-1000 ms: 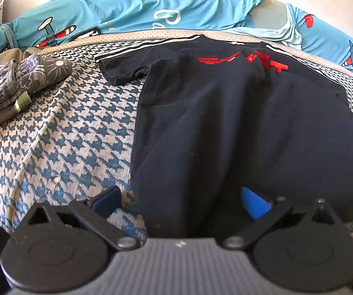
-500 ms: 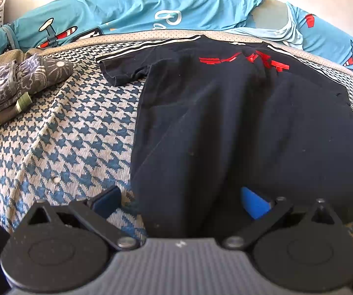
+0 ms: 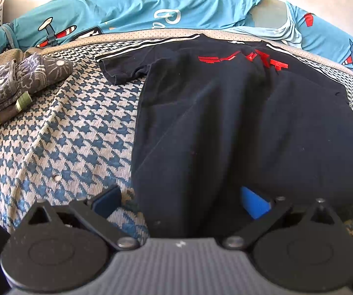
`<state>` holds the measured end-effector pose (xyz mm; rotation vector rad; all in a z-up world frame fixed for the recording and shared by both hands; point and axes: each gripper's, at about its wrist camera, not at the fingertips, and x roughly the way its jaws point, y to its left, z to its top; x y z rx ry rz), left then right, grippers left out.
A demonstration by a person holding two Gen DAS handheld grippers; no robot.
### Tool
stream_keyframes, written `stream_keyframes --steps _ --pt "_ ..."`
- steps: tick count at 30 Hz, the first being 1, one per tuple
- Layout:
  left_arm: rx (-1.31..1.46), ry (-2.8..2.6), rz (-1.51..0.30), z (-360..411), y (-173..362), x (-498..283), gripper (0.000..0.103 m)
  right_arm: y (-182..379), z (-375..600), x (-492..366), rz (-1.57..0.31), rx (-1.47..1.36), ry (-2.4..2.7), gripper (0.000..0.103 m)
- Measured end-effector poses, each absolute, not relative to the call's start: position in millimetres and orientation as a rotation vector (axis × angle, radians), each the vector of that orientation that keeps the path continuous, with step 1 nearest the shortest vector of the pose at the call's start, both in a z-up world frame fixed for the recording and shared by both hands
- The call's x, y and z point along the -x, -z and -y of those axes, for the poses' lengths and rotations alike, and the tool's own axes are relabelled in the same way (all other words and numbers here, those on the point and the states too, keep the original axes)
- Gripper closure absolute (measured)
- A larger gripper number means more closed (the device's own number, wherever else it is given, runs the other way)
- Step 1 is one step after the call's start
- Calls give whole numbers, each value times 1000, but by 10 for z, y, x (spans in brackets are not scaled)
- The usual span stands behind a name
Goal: Fold clothes
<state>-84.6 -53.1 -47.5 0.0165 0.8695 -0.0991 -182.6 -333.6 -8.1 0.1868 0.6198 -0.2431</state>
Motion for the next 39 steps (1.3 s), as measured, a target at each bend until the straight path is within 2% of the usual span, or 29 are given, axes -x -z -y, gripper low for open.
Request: stream_keyframes --steps 15,26,39 --pt "-30 86 -861 568 495 856 0 73 3357 1798 -636 -200 242 51" --pt "-15 92 -867 532 462 860 0 20 3413 1883 -575 -204 257 51" --pt "159 4 -865 181 365 760 0 68 3179 1873 -567 -185 28 51"
